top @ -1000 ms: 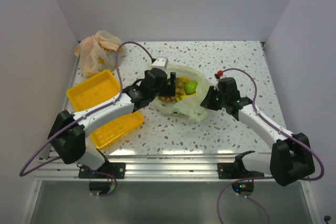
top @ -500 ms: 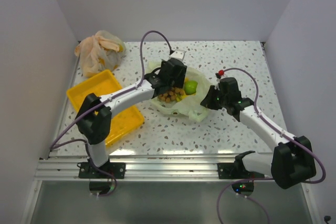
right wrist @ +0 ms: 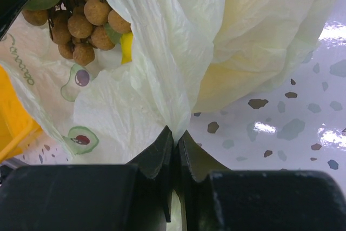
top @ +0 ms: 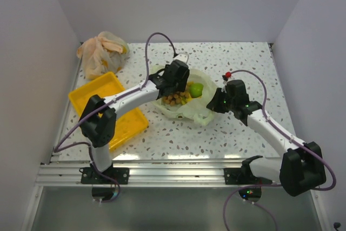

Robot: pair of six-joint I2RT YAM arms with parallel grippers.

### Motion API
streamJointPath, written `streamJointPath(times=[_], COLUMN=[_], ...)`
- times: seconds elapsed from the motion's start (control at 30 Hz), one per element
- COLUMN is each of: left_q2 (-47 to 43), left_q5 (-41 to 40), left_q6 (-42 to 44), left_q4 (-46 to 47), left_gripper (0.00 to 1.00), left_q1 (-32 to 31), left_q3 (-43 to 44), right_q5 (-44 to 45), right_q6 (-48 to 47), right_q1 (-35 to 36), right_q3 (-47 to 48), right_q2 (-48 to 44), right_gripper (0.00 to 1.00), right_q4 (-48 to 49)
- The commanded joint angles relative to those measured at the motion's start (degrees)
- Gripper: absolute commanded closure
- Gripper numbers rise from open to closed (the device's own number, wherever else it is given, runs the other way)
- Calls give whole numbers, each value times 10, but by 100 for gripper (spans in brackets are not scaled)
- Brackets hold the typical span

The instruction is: Untie the knot of the plastic bag and take out the fruit

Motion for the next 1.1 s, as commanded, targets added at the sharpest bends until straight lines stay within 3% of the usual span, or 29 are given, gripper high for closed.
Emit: streamJointPath(times=[0.0,0.03,0.17,0.37,0.53,0.83,1.07], left_q2=[-90,-108,-109,-35,30,14,20], left_q5=[29,39,72,111,77,39,55], left_q6=[-28,-34,-46,-38,-28,-25,-5], left_q4=[1,7,22,55,39,114,134], left_gripper=[41,45,45,44,43,41,33], left_q1=[-10,-13,-13,-13,-6,75,91], left_q3=[-40,-60,-80,-29,37,39,29], right_q5=[-3,-1,-4,-4,-6,-2,-10], right_q6=[3,2,2,3,3,2,4], right_q1=[-1,-1,-1,-1,-1,-1,-1], right_q3=[-3,-2,0,0,-1,-18,-23], right_q2=[-20,-21,-20,-27,-31,-44,-33], right_gripper=[91,91,91,91,92,92,92], right_q4=[15,15,16,8,6,4,12])
